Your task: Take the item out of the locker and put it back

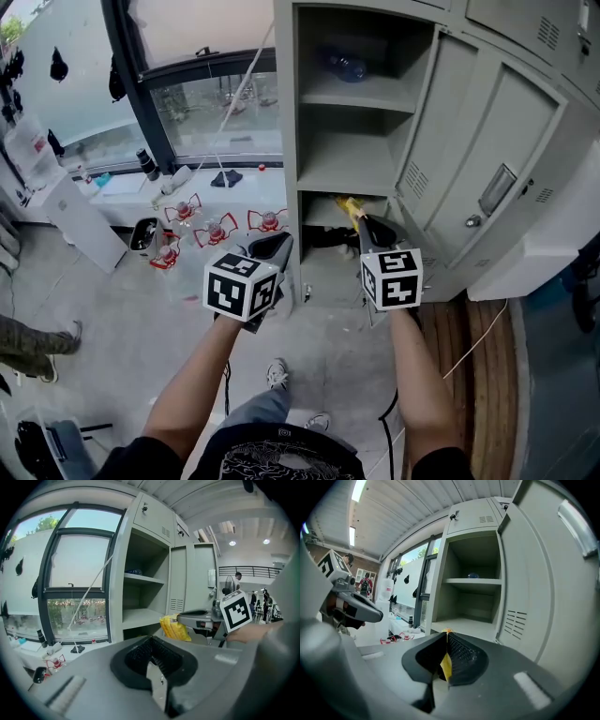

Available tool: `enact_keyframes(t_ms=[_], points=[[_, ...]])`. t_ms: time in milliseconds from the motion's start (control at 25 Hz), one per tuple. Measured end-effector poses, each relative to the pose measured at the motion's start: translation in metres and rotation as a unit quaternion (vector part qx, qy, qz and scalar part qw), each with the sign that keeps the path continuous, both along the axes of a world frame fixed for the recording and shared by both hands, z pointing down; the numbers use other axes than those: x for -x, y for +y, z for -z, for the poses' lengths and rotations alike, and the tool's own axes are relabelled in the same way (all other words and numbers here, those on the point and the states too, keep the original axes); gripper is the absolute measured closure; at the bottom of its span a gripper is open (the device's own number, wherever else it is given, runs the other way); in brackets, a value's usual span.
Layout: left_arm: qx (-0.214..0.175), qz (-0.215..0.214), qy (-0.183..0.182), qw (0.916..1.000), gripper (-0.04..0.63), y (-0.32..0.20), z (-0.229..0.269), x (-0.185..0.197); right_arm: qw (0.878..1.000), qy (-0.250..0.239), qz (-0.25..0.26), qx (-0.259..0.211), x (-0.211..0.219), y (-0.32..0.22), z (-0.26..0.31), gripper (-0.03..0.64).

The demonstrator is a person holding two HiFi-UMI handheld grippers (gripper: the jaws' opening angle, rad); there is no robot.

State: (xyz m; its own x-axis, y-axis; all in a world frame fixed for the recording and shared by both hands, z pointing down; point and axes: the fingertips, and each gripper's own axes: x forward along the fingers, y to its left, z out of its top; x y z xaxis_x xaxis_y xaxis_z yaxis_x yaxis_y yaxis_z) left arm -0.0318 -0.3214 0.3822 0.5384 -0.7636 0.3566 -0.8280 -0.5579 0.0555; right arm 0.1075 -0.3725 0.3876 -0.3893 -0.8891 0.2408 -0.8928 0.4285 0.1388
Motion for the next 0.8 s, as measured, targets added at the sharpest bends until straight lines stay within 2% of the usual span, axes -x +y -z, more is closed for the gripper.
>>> enact_keyframes(t_ms=[400, 800], points=[[0.0, 0.002, -0.001, 1.0, 0.594, -0.027, -0.006, 0.0, 0.998, 0.066, 0.002, -0.016, 0.011, -0.032, -0.04, 0.584], [0.014, -0.01, -0.011, 0.9998, 0.594, -0.047, -0.037, 0.0, 0.987, 0.151, -0.012, -0.051, 0.012, -0.073, -0.074, 0.584]])
